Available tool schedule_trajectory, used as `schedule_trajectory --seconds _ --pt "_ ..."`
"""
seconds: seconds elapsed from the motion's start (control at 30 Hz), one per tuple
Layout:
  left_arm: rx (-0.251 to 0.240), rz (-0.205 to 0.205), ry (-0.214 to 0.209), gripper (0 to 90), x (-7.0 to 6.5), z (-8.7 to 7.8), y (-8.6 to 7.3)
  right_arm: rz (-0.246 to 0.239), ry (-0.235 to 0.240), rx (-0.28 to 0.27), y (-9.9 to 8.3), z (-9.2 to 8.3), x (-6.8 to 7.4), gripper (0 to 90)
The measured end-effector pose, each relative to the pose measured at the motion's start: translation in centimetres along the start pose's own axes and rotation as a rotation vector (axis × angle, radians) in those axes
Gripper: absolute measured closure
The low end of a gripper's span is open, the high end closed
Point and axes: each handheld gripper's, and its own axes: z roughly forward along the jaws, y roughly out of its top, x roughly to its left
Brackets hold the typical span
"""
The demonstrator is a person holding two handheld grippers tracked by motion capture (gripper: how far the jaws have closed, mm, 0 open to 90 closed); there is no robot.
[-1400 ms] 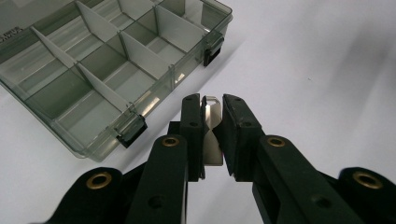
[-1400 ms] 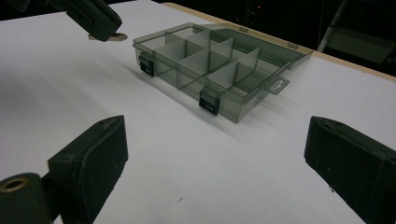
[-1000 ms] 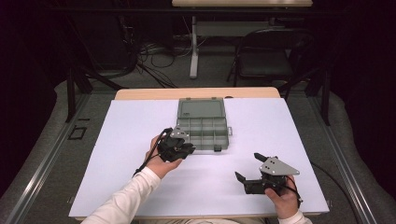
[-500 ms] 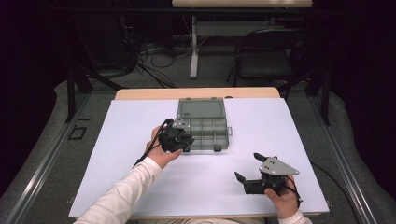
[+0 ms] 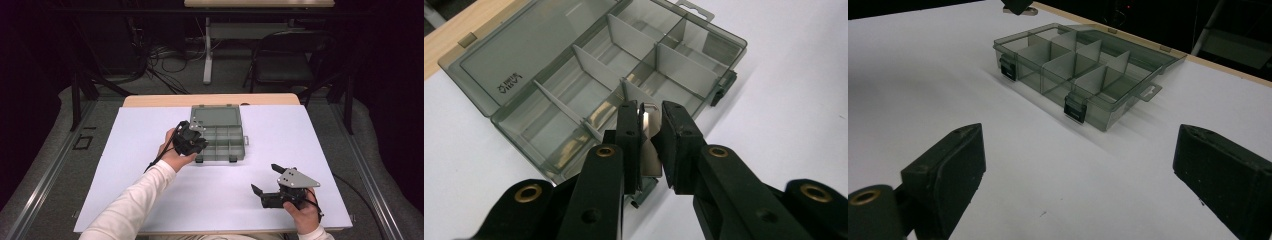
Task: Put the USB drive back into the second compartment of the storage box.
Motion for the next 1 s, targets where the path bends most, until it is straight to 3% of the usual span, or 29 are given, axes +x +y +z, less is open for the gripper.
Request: schedule_trajectory --seconds 0.63,1.0 --pt "0.026 0.074 0.044 79.2 0.7 1.5 1.8 0.002 0.001 -0.003 0.0 0.0 0.0 7.1" --pt "0.019 0.083 0.052 79.2 1.1 2.3 2.1 0.004 0.001 -0.002 0.0 0.0 0.0 7.2"
